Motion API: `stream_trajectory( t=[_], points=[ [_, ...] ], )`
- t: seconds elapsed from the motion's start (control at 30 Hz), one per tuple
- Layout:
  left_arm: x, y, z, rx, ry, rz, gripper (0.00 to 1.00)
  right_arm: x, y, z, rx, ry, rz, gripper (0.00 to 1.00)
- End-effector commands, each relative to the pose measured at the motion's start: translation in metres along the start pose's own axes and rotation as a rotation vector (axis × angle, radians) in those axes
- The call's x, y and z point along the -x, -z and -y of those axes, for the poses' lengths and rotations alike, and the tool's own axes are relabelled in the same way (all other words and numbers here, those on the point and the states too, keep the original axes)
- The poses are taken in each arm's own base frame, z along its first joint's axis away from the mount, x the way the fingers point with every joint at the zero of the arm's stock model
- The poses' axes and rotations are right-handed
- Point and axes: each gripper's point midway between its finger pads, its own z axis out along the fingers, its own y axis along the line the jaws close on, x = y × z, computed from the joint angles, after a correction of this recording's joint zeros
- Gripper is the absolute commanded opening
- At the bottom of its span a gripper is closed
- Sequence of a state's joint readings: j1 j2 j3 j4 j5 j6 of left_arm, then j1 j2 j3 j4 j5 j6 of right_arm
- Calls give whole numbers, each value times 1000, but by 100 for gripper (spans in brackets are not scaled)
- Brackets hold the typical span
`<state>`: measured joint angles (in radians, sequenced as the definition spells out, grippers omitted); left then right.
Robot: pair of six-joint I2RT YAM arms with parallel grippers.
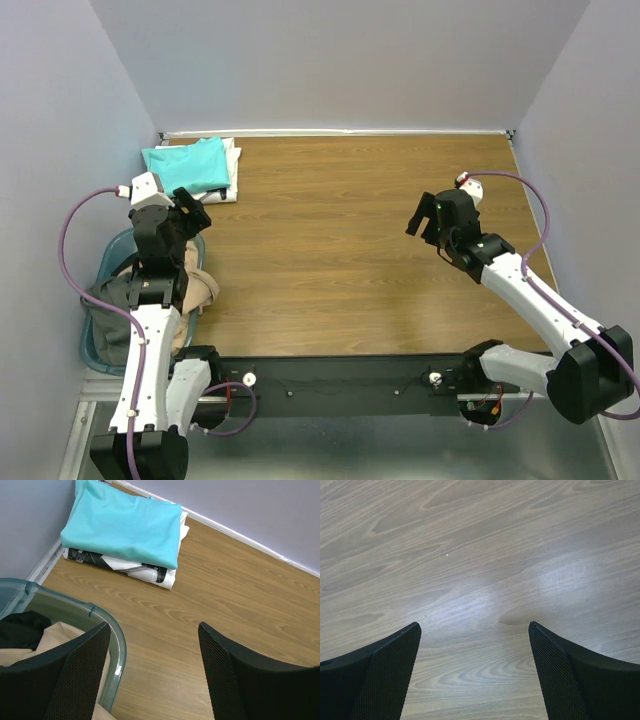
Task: Fold and stack the t-shirts
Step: Grab the tshirt from the pile
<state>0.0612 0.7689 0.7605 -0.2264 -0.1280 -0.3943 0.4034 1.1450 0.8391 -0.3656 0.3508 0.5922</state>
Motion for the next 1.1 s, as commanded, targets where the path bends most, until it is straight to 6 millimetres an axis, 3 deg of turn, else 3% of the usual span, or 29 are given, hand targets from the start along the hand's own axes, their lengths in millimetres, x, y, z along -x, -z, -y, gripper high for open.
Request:
stream_trajectory(
  t=[0.0,0.27,0.5,0.7,0.8,0.93,1.07],
  points=[
    [5,2,-7,49,4,12,79,-4,2,10,-31,-17,1,94],
    [-1,-1,-12,82,-7,-24,79,-6,0,11,-35,-16,-6,94],
    [-6,5,-37,234,28,-46,79,-9,-2,13,-51,-15,-11,94],
    [-16,21,-66,443,156,-79,86,-19,-6,20,-72,-23,-31,94],
    [-31,25,-73,503,201,-120,86,-23,-7,21,-75,-24,-37,94],
    [-70,22,-77,527,223,-248,86,-23,-8,21,-80,-23,-39,94],
    [-80,14,-74,544,228,-310,86,-24,-7,24,-87,-30,-32,94]
  ],
)
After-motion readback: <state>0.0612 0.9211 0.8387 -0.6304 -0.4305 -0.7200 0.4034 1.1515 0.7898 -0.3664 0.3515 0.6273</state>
